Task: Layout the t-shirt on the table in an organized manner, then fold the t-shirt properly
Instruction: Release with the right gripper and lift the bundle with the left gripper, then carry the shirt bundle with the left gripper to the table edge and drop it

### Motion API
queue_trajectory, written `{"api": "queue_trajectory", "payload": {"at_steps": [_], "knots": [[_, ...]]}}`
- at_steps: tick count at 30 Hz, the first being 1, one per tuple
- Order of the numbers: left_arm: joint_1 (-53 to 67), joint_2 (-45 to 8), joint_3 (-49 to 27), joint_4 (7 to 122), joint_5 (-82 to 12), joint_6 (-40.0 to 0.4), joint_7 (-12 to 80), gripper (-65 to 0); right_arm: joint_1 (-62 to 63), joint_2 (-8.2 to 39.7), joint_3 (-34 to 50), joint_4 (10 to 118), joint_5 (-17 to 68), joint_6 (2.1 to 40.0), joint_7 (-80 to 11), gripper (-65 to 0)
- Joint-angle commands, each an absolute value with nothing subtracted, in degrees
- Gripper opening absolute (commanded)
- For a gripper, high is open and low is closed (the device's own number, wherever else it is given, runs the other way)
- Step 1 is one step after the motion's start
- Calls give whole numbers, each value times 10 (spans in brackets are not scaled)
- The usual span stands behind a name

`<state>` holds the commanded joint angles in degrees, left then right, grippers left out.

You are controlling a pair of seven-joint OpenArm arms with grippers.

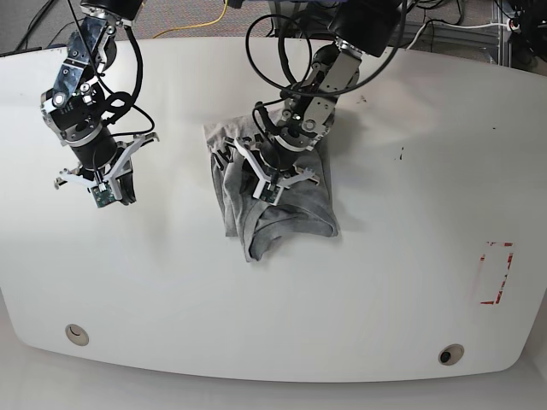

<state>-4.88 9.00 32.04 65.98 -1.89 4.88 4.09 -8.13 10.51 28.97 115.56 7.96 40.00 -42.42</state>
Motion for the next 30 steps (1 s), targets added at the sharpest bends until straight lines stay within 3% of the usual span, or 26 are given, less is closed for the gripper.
{"api": "queue_trajectory", "payload": {"at_steps": [4, 14, 20, 30], "knots": [[-66, 90, 357, 611, -19, 70, 31, -471, -85, 102, 291, 1155, 80, 400, -424, -618], [-69, 89, 369, 589, -22, 73, 33, -517, -82, 102, 289, 1153, 80, 400, -424, -618], [-37, 10, 343, 658, -22, 16, 72, -517, -81, 96, 286, 1152, 80, 400, -424, -618], [7, -87, 186, 760, -22, -123, 123, -517, -82, 94, 284, 1151, 80, 400, -424, -618]]}}
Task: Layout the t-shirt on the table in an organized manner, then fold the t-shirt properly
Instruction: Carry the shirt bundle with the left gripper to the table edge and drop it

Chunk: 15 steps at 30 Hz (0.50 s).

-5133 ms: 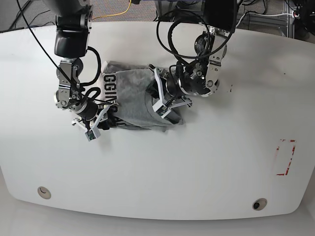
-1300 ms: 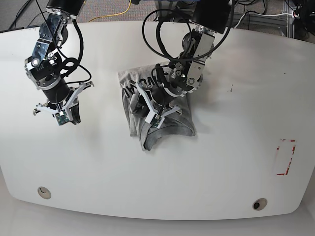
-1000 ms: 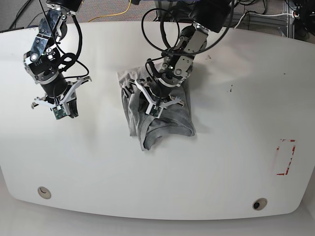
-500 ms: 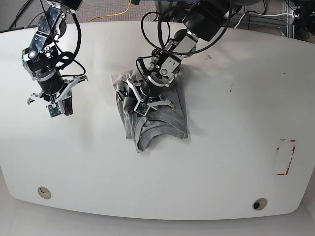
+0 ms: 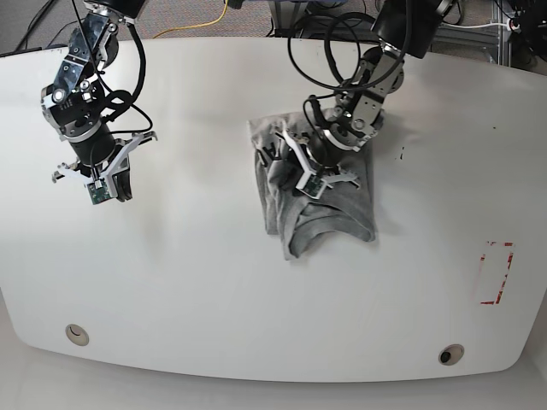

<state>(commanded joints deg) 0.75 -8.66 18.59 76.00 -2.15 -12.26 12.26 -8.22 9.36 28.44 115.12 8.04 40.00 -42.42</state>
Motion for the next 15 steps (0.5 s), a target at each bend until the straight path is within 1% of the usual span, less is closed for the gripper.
{"api": "queue_trajectory", "payload": {"at_steps": [4, 8, 11, 12, 15], "knots": [[21, -113, 130, 767, -22, -174, 131, -517, -84, 94, 275, 1151, 80, 400, -424, -618], [25, -142, 74, 768, -21, -239, 133, -517, -85, 93, 268, 1151, 80, 400, -424, -618], [31, -166, 43, 764, -19, -271, 134, -517, -85, 93, 264, 1151, 80, 400, -424, -618], [37, -181, 29, 763, -19, -284, 134, -517, -85, 93, 264, 1151, 80, 400, -424, -618], [44, -207, 12, 755, -19, -312, 134, -517, -83, 93, 263, 1151, 80, 400, -424, -618]]}}
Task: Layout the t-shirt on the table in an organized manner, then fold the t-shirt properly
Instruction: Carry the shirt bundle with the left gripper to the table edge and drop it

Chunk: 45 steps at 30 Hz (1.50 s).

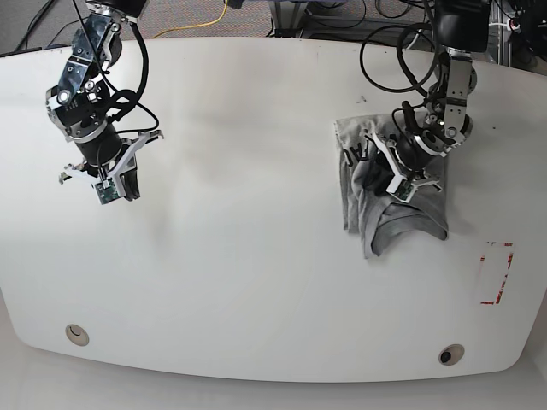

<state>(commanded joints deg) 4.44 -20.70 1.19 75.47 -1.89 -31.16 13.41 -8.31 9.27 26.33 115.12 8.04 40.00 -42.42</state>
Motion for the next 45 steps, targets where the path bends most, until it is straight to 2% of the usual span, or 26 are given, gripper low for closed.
{"api": "queue_trajectory", "payload": {"at_steps": [4, 14, 19, 31, 37, 45], "knots": [[46, -248, -5, 737, -19, -345, 134, -517, -82, 94, 262, 1151, 80, 400, -424, -618], [55, -349, -57, 668, -19, -400, 133, -517, -81, 95, 262, 1152, 80, 400, -424, -618], [55, -394, -57, 636, -21, -400, 131, -517, -81, 95, 262, 1152, 80, 400, -424, -618], [73, -465, -57, 618, -22, -400, 131, -517, -82, 95, 262, 1155, 80, 400, -424, -618], [100, -488, -62, 618, -22, -400, 129, -517, -85, 96, 262, 1156, 80, 400, -424, -618], [131, -495, -126, 618, -22, -400, 100, -517, -86, 97, 262, 1156, 80, 400, -424, -618]]}}
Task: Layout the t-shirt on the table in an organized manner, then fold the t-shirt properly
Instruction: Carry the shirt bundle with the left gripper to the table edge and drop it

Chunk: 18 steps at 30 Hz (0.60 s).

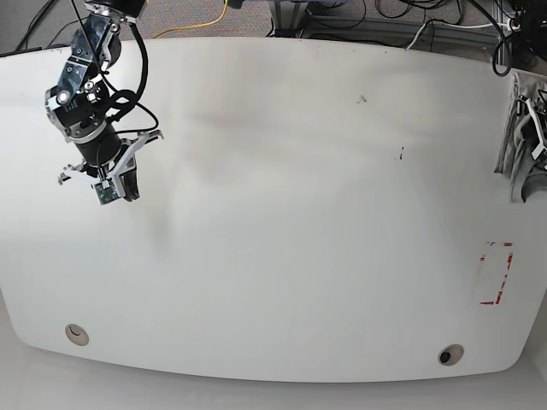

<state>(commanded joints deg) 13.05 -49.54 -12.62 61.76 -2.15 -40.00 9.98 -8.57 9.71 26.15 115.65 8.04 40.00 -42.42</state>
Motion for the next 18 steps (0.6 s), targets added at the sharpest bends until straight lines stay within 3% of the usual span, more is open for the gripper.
{"api": "queue_trajectory", "payload": {"at_steps": [11, 18], "knots": [[95, -486, -152, 653, -22, -400, 100, -517, -81, 95, 262, 1155, 78, 400, -424, -618], [30, -431, -155, 717, -21, -400, 100, -517, -51, 94, 260, 1141, 54, 400, -420, -618]]}}
